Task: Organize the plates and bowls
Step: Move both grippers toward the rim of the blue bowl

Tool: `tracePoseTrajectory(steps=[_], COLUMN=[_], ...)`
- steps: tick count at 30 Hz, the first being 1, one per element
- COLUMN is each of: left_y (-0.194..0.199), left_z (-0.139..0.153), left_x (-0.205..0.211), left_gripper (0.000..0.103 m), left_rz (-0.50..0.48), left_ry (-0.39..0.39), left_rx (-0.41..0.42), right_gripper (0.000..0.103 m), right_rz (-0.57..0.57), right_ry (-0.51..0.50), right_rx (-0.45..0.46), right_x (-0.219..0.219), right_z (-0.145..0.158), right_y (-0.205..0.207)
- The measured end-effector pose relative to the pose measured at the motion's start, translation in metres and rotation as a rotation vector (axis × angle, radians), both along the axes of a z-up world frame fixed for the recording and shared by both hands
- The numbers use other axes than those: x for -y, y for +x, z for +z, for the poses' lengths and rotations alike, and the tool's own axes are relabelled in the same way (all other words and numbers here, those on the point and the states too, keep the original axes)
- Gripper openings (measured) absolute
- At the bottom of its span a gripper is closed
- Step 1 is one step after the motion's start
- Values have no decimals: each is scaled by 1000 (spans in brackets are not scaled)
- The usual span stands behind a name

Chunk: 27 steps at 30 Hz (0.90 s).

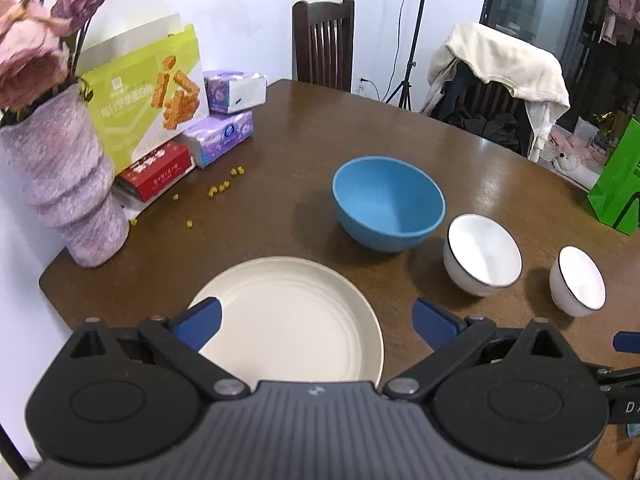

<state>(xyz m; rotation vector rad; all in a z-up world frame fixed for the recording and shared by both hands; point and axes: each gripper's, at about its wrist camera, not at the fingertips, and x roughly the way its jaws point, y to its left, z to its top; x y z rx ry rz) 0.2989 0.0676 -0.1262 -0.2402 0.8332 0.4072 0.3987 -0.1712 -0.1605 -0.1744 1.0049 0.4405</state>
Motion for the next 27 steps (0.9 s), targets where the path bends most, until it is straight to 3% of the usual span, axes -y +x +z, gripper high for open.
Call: tracePoseTrajectory(steps=[10,27], left_y=[46,110], left_z=[9,-8], left_x=[-31,-78], left_gripper=[103,103], left_rz=[33,78], left_ry=[-8,-27], left_rx=[2,-28], right_gripper=[103,103], right_rz=[18,50], right_ry=[6,-12], right_rx=[22,9], right_x=[-22,-76], right_z=[17,17], right_y=[46,142])
